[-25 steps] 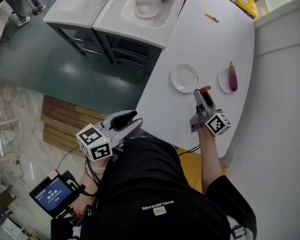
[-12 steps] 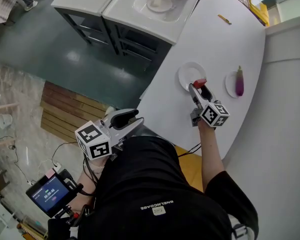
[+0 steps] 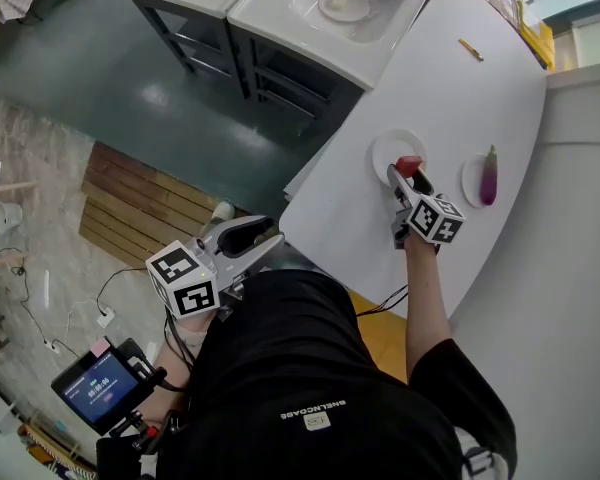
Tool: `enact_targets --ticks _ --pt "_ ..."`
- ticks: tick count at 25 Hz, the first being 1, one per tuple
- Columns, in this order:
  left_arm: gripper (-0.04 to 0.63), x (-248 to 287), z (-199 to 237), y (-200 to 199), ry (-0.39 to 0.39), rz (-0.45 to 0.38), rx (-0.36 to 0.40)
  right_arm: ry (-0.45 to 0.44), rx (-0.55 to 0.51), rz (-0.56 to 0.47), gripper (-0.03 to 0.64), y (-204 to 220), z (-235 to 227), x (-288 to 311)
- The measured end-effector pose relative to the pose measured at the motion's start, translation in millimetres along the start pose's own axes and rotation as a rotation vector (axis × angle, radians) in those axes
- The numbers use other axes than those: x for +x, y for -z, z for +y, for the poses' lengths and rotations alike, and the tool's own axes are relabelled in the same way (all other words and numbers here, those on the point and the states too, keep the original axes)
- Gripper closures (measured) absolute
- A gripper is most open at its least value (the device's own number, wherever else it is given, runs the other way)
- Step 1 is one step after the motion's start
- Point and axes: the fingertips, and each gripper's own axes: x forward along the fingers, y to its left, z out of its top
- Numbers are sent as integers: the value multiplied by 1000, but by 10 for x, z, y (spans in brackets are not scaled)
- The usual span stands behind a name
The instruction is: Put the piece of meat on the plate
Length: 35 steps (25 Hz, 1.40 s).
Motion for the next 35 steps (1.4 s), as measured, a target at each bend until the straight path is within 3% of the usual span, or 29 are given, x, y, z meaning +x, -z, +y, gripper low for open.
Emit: enact_targets --ticks 13,35 --pt "453 -100 112 -19 -37 -28 -31 -11 -65 136 321 120 83 318" --pt "453 -184 162 -7 -43 -70 -56 57 -137 247 322 136 63 445"
